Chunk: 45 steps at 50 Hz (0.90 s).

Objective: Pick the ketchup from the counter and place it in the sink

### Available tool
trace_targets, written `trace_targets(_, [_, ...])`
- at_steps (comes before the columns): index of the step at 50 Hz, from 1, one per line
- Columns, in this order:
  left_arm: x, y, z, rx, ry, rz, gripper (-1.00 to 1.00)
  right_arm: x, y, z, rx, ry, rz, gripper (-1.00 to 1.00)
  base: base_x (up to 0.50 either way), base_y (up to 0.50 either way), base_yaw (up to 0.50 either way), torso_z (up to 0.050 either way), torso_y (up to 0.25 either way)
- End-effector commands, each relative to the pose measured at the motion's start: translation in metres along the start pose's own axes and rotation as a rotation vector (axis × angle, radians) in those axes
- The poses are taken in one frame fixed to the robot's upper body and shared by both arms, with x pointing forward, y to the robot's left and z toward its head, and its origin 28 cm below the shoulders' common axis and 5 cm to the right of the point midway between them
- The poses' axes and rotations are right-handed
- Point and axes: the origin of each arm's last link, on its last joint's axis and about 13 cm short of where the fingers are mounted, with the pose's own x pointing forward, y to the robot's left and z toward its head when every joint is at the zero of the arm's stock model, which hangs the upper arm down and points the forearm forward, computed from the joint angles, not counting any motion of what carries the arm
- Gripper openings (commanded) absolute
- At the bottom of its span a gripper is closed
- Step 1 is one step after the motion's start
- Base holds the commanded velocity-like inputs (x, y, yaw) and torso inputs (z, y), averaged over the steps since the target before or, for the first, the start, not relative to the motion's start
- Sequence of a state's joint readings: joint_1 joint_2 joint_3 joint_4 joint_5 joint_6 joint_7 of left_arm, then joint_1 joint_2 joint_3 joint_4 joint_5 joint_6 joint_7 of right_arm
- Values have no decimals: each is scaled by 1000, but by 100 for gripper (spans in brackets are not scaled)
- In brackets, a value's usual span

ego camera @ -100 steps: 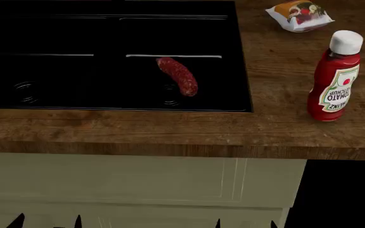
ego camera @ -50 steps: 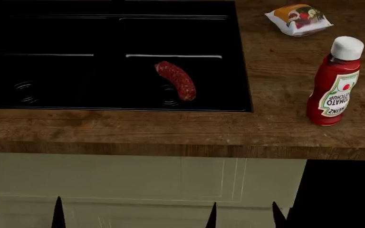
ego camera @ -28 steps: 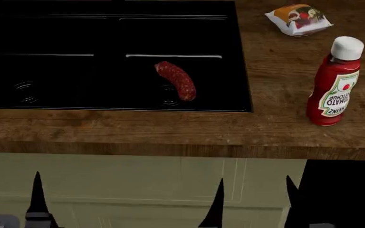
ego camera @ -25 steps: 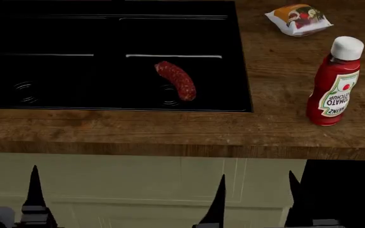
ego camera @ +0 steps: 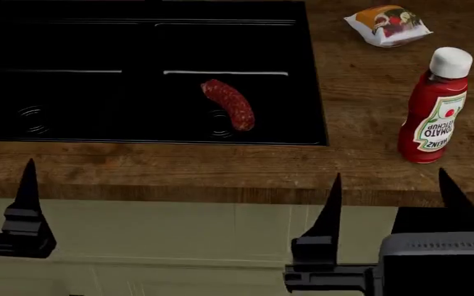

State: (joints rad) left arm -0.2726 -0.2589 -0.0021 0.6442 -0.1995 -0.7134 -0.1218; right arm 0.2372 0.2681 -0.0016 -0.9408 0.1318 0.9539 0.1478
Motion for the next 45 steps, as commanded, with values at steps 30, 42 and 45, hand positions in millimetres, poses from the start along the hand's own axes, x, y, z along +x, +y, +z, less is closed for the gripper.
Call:
trace_targets(30, [11, 3, 6, -6, -15, -30, 100, -31, -91, 68, -22, 99, -443, 100, 0, 0, 0, 0, 0])
trace_targets(42, [16, 1, 36, -7, -27, -94, 100, -36, -102, 69, -18, 109, -490, 100, 0, 0, 0, 0, 0])
trace_targets(45, [21, 0, 54, -17, -46, -128, 100, -37, -104, 69, -18, 111, -498, 100, 0, 0, 0, 0, 0])
